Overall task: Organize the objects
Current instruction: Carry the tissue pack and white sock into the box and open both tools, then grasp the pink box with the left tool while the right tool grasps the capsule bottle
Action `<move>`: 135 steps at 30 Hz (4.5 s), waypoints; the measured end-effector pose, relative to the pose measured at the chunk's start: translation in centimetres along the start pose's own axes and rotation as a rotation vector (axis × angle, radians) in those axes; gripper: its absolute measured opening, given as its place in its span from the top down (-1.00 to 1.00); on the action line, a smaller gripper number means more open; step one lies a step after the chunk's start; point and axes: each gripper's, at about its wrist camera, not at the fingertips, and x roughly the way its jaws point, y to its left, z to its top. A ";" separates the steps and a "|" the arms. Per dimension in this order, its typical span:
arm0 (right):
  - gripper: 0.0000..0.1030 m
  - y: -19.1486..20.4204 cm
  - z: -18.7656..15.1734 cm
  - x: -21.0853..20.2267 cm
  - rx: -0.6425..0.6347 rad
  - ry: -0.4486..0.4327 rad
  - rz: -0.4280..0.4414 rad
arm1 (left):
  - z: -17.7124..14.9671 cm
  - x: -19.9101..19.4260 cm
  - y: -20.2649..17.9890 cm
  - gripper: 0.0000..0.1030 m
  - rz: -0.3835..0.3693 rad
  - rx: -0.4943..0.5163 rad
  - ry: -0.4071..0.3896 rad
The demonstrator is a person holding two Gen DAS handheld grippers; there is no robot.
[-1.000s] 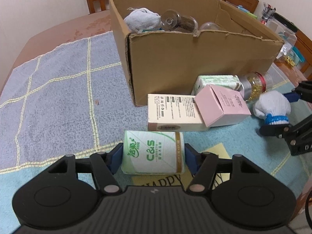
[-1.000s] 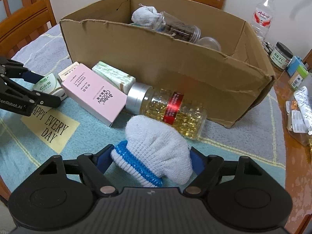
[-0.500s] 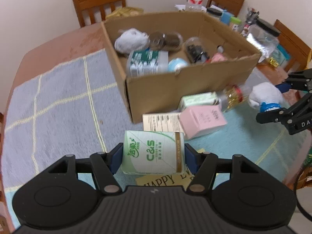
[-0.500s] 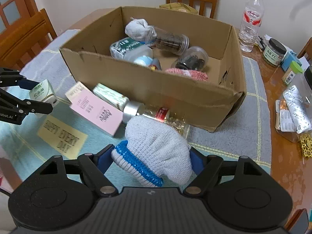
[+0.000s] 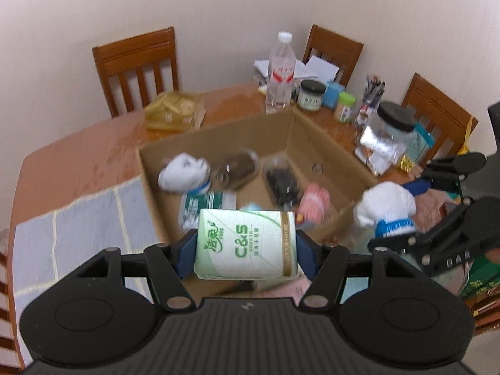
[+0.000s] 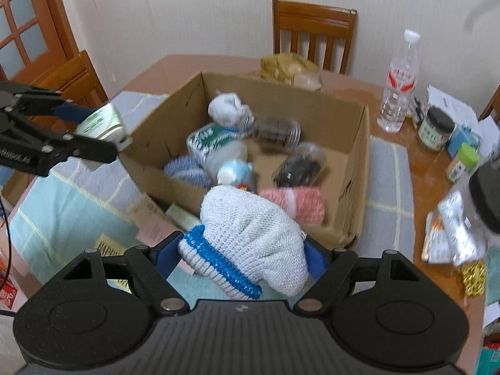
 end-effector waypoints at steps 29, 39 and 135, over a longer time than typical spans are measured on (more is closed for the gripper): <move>-0.62 -0.6 10.1 2.5 -0.111 -0.086 -0.011 | -3.8 -1.8 2.5 -0.96 0.261 -0.056 -0.023; -1.00 0.7 10.8 4.5 -0.163 -0.092 -0.078 | -5.8 -2.2 2.8 -0.96 0.282 -0.108 -0.007; -1.00 -7.1 -6.7 11.3 -0.076 0.160 -0.033 | -9.8 10.6 -11.8 -0.96 0.473 -0.179 0.048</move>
